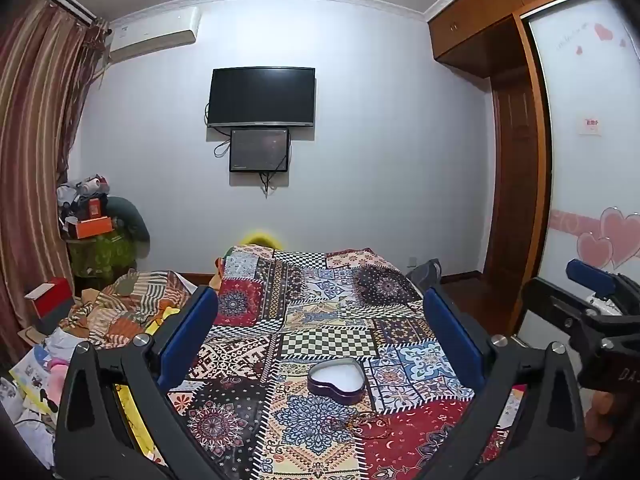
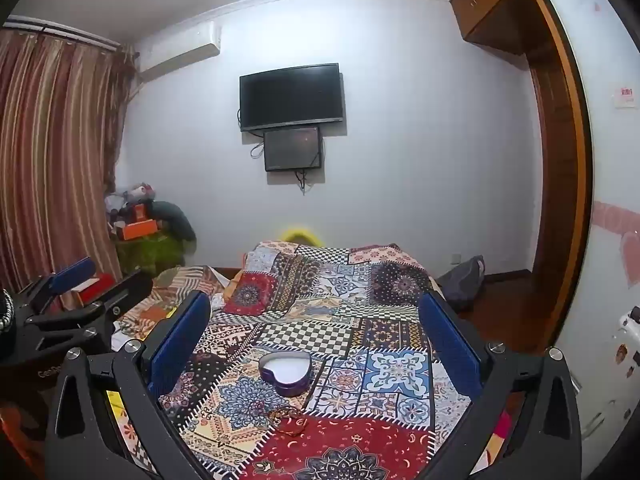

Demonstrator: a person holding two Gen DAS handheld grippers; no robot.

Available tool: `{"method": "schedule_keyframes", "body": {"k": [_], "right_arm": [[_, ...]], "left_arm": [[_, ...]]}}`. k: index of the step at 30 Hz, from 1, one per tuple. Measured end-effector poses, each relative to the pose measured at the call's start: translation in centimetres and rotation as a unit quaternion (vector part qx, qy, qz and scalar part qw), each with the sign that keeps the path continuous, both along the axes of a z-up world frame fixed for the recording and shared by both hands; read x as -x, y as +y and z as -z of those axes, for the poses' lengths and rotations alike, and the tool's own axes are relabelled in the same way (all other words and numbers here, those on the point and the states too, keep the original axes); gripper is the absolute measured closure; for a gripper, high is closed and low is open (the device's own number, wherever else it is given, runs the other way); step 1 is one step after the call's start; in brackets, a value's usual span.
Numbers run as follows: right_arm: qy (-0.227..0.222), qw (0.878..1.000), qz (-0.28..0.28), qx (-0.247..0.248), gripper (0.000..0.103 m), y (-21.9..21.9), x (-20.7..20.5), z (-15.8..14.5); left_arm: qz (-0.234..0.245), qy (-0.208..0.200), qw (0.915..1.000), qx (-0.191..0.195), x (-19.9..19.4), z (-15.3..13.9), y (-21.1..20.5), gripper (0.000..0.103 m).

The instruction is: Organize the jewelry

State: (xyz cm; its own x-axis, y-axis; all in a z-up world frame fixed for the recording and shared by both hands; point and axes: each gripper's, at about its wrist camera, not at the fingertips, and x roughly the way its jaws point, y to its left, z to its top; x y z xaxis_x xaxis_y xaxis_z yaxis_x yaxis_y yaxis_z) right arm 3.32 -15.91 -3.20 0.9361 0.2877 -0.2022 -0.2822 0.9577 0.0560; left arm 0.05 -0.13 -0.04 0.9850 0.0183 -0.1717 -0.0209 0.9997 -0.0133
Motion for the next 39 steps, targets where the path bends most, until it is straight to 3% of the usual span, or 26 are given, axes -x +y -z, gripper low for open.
{"method": "schedule_keyframes", "body": {"k": [6, 39], "right_arm": [[0.001, 1.0, 0.0, -0.008, 0.0, 0.0, 0.0, -0.1], [0.025, 1.0, -0.004, -0.005, 0.0, 0.5, -0.6, 0.7]], "left_arm": [[0.009, 0.019, 0.9997, 0.009, -0.5, 0.0, 0.4, 0.0], [-0.004, 0.032, 0.9993, 0.018, -2.0, 0.9, 1.1, 0.0]]}}
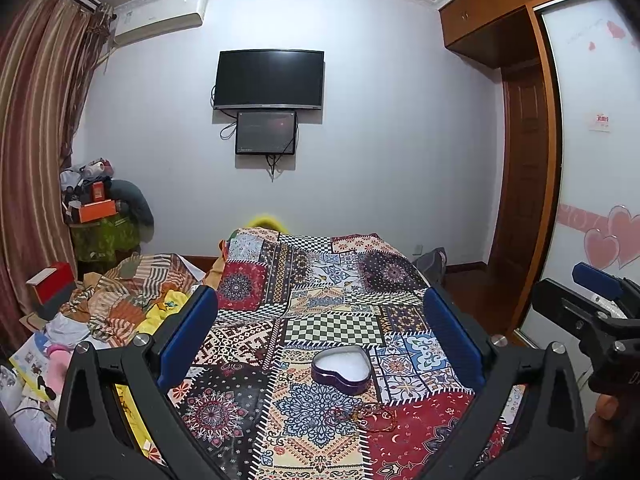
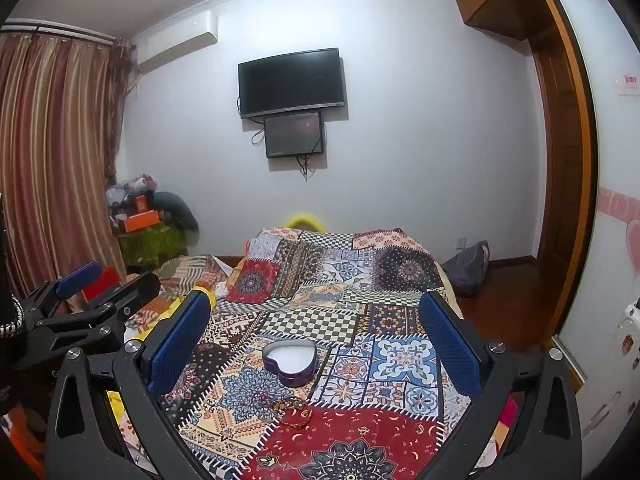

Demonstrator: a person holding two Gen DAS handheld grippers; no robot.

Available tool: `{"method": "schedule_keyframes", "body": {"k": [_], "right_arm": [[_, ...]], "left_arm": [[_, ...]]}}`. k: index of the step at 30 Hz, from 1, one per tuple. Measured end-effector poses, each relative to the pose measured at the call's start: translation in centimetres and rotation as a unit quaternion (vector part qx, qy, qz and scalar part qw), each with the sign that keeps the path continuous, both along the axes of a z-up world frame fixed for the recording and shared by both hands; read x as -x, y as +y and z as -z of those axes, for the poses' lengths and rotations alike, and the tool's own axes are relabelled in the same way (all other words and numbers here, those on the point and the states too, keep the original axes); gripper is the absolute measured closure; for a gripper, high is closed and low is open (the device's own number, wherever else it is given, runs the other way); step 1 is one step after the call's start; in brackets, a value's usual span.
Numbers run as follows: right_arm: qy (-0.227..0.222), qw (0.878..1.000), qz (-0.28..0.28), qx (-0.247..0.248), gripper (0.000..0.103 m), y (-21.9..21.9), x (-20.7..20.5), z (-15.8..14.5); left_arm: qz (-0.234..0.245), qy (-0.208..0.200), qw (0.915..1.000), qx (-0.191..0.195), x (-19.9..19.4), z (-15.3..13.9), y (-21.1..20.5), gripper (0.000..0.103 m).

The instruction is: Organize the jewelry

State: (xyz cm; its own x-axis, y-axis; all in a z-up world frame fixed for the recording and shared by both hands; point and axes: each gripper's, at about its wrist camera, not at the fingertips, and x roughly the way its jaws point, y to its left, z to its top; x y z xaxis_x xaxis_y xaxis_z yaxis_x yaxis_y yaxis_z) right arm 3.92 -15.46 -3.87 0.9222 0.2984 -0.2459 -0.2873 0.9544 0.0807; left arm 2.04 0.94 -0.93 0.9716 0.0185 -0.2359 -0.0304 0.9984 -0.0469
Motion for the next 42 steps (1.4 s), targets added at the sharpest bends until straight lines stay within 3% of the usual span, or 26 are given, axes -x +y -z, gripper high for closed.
{"method": "schedule_keyframes", "body": {"k": [42], "right_arm": [[0.01, 1.0, 0.0, 0.003, 0.0, 0.2, -0.7, -0.3]], "left_arm": [[0.001, 0.008, 0.9999, 0.007, -0.7, 0.8, 0.4, 0.0]]}}
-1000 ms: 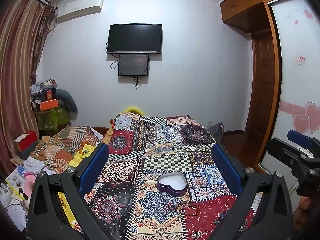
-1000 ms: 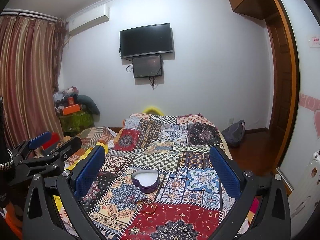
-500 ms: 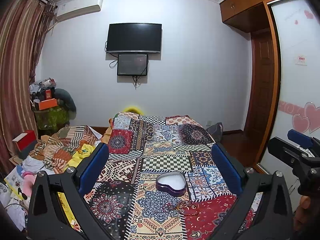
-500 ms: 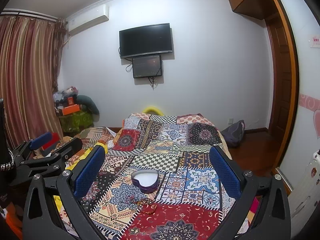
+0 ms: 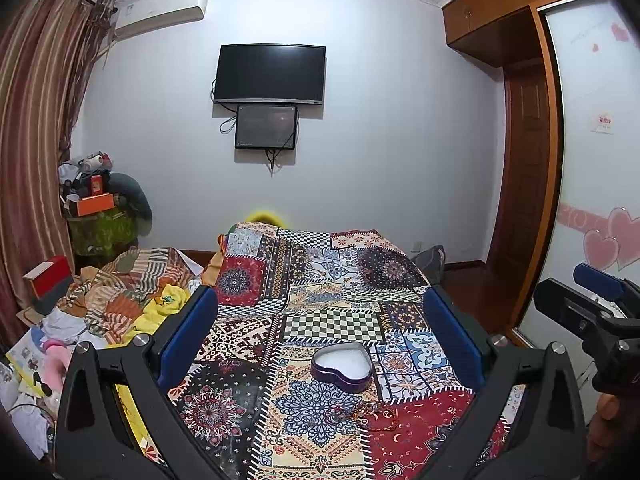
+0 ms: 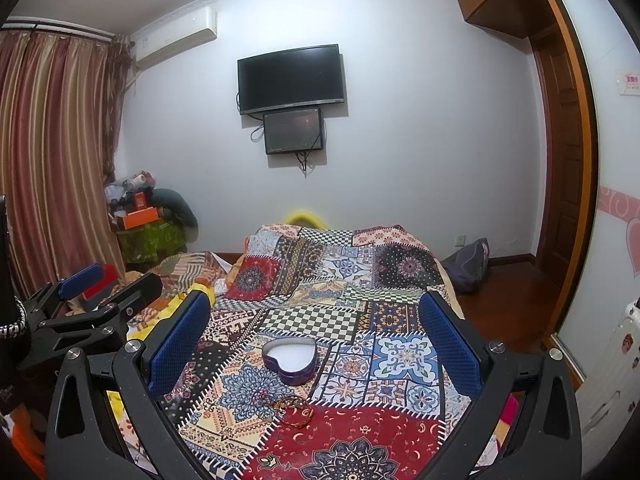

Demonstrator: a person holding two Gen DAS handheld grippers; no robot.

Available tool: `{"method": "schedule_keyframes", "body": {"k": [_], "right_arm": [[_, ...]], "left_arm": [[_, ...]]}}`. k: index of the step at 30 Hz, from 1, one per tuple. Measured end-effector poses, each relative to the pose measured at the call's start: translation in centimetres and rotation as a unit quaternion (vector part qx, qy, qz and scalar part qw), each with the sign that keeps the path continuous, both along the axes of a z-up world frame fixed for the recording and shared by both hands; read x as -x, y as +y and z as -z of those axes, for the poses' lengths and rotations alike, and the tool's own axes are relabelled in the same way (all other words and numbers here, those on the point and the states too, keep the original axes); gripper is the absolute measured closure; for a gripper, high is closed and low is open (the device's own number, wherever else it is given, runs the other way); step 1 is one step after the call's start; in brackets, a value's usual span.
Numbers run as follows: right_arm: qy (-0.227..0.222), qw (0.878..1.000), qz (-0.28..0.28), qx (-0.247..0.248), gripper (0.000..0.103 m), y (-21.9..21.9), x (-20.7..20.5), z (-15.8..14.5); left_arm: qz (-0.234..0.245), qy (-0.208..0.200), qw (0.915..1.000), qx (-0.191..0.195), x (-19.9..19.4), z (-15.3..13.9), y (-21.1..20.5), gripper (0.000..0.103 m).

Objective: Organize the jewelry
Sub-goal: 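Move both grippers down toward the jewelry beside the purple tin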

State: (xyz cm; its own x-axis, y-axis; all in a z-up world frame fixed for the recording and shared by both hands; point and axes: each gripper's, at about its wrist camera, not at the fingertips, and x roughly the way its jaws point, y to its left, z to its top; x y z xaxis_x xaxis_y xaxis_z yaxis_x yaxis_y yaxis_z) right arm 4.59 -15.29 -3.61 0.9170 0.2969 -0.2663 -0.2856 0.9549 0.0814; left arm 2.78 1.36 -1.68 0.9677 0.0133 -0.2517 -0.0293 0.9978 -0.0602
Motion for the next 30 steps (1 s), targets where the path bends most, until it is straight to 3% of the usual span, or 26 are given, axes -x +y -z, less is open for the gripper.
{"method": "schedule_keyframes", "body": {"k": [12, 20, 30], "right_arm": [[0.035, 0.999, 0.005, 0.007, 0.0, 0.2, -2.3, 1.6], [0.107, 0.993, 0.019, 0.037, 0.0, 0.1, -5.9, 5.7], [0.211, 0.973, -0.011, 0.089, 0.0, 1.6, -9.6, 12.1]], "left_arm": [[-0.018, 0.032, 0.9992, -0.013, -2.8, 1.9, 1.0, 0.0], [-0.037, 0.104, 0.9938, -0.006, -7.2, 6.1, 4.1, 0.0], [-0.026, 0.217, 0.9757, 0.009, -12.0, 13.5, 6.4, 0.004]]}}
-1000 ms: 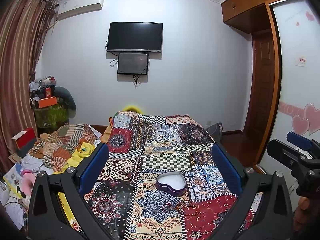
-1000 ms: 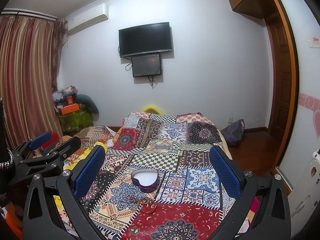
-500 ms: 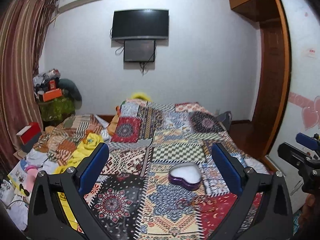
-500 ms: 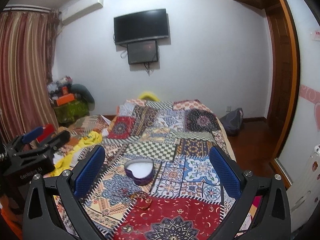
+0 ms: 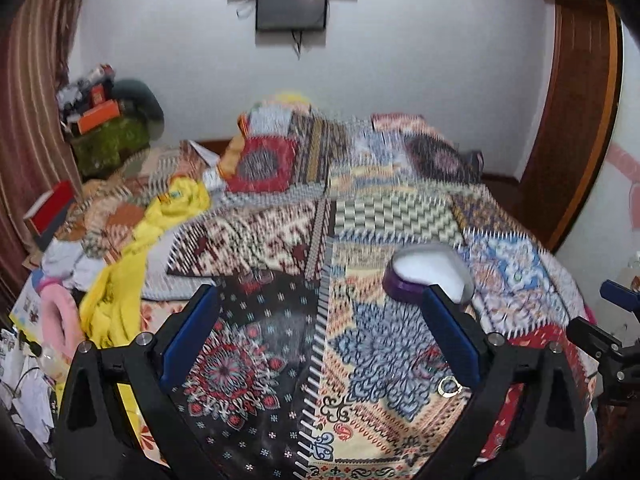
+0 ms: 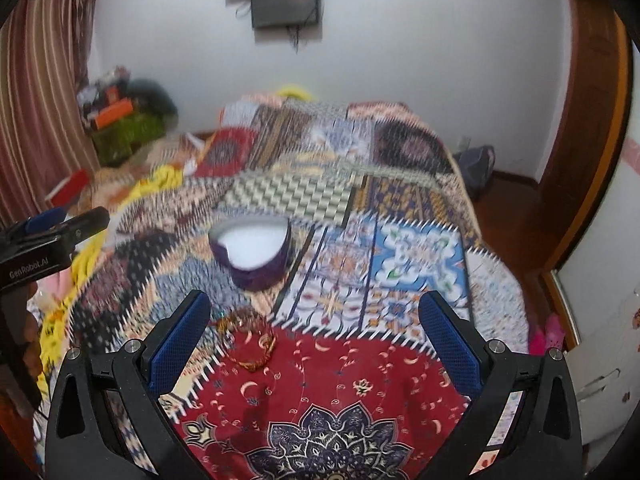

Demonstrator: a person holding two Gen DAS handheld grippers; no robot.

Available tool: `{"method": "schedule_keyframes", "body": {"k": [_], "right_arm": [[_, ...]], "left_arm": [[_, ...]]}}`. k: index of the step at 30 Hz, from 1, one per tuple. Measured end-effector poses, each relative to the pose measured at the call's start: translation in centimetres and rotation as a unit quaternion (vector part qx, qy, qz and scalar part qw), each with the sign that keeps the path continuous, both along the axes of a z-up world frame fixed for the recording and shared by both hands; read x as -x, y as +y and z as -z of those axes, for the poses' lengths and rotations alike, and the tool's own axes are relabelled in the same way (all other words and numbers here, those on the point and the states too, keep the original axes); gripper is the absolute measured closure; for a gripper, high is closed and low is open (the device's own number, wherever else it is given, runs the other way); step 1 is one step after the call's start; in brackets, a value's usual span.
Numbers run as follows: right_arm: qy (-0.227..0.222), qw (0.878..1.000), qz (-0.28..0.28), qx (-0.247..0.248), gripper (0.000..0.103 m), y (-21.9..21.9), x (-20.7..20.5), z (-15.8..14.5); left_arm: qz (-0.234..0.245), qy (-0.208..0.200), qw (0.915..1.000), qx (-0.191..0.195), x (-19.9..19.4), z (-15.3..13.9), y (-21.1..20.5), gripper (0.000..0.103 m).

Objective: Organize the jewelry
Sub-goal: 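Move both grippers down toward the jewelry beside the purple tin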

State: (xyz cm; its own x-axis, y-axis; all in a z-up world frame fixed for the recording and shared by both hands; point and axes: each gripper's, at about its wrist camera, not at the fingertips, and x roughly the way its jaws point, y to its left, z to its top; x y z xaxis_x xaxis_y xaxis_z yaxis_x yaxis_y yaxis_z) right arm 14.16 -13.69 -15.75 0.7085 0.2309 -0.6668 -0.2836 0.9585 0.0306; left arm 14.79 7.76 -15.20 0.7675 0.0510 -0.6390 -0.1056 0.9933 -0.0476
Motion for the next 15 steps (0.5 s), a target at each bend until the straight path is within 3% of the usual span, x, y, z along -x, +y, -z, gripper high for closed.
{"method": "schedule_keyframes", "body": {"k": [6, 8, 11, 15], "right_arm": [[0.042, 0.999, -0.02, 0.002, 0.0, 0.4, -1.7, 2.6], [0.054, 0.998, -0.028, -0.003, 0.002, 0.7, -2.0, 3.2], [0.07, 0.997, -0.043, -0.002, 0.015, 1.2, -2.5, 4.0], [0.1, 0.993, -0.067, -0.017, 0.047, 1.9, -3.2, 4.9]], "left_arm": [[0.03, 0.057, 0.9979, 0.003, -1.1, 3.0, 0.1, 0.016], [0.043, 0.07, 0.9965, 0.012, -1.2, 3.5, 0.0, 0.025], [0.062, 0.092, 0.9937, 0.017, -1.3, 4.3, -0.5, 0.039], [0.099, 0.109, 0.9889, 0.02, -1.0, 5.2, -1.8, 0.053]]}}
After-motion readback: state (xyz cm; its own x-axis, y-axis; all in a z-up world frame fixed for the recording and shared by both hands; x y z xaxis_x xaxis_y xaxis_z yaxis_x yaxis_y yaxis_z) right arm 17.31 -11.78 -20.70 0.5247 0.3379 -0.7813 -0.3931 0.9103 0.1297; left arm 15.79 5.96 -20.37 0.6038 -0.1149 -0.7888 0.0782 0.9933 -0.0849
